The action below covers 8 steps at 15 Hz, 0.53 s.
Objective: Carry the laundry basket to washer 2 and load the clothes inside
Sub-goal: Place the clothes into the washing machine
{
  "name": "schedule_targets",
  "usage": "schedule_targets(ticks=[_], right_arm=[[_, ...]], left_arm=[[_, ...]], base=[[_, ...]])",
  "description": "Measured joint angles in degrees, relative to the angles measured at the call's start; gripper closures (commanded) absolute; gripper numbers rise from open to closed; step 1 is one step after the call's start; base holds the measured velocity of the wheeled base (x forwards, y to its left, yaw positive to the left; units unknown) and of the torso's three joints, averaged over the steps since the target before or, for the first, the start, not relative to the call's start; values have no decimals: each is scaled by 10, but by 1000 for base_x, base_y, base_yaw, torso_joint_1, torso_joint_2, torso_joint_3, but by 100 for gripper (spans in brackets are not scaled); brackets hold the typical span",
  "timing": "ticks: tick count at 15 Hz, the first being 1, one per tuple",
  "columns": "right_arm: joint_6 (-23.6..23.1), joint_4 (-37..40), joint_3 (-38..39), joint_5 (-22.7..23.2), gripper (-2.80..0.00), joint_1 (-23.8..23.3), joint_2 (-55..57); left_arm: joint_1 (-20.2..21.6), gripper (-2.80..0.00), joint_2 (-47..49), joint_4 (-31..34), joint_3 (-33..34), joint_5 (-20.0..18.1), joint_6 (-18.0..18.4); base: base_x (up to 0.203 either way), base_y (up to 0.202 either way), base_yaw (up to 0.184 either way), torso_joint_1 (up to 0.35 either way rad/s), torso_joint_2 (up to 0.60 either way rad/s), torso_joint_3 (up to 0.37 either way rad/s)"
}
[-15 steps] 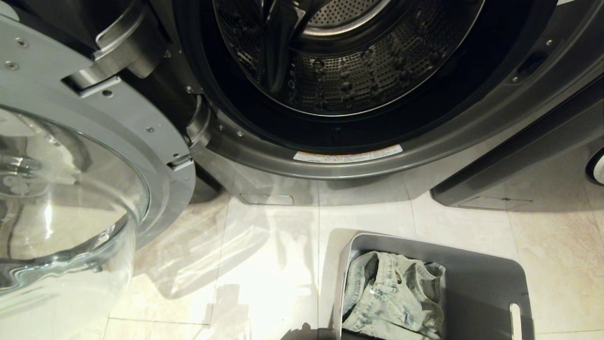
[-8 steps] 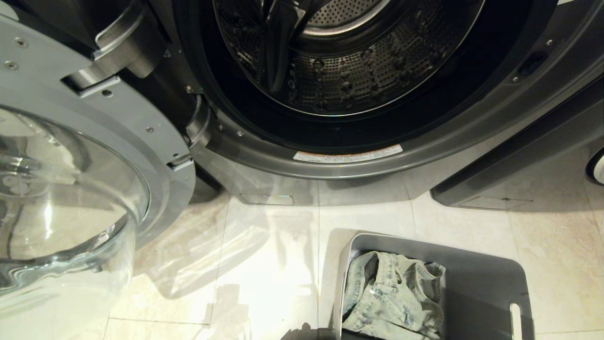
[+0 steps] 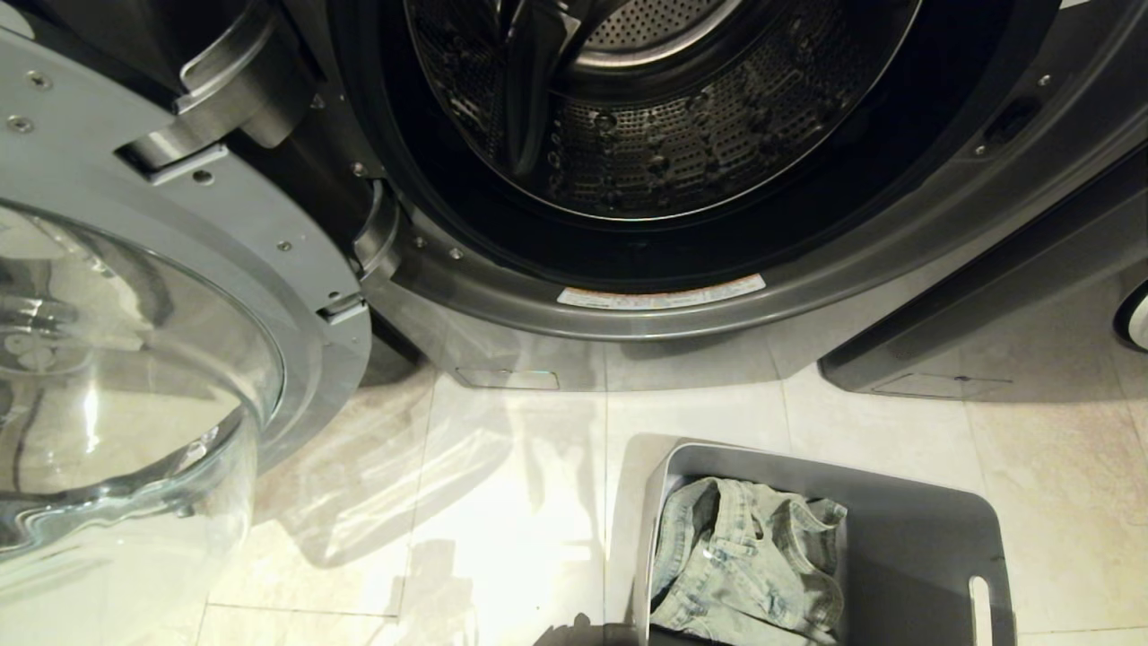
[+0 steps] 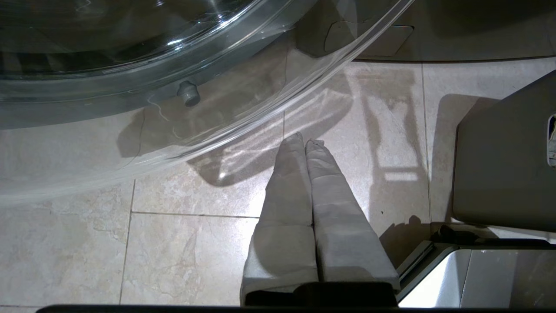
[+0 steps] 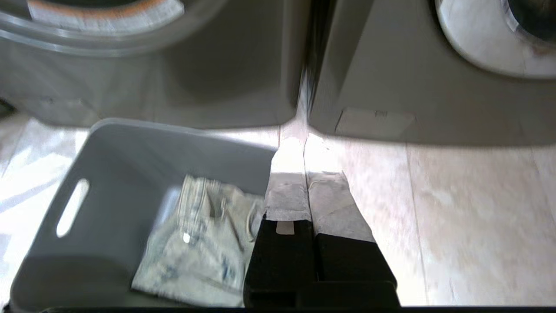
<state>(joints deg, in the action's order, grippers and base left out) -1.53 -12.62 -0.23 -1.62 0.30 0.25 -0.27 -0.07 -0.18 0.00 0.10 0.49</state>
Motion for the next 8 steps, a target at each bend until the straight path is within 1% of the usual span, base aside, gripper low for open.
schedule_targets(ticks=[1, 3, 5, 6, 8], right_arm=[[3, 21, -26, 1, 0, 0, 5], [23, 84, -138, 15, 0, 1, 33], [64, 174, -281, 39, 0, 2, 99], [88, 223, -335, 51, 0, 3, 142], [128, 317, -408, 81, 0, 7, 240]], left_arm=[[0, 0, 0, 0, 0, 0, 1], [0, 0, 0, 0, 0, 0, 5], [0, 0, 0, 0, 0, -1, 9], [0, 0, 0, 0, 0, -1, 10], [0, 0, 0, 0, 0, 0, 4]], base=[[0, 0, 0, 0, 0, 0], [0, 0, 0, 0, 0, 0], [0, 0, 0, 0, 0, 0], [0, 0, 0, 0, 0, 0], [0, 0, 0, 0, 0, 0]])
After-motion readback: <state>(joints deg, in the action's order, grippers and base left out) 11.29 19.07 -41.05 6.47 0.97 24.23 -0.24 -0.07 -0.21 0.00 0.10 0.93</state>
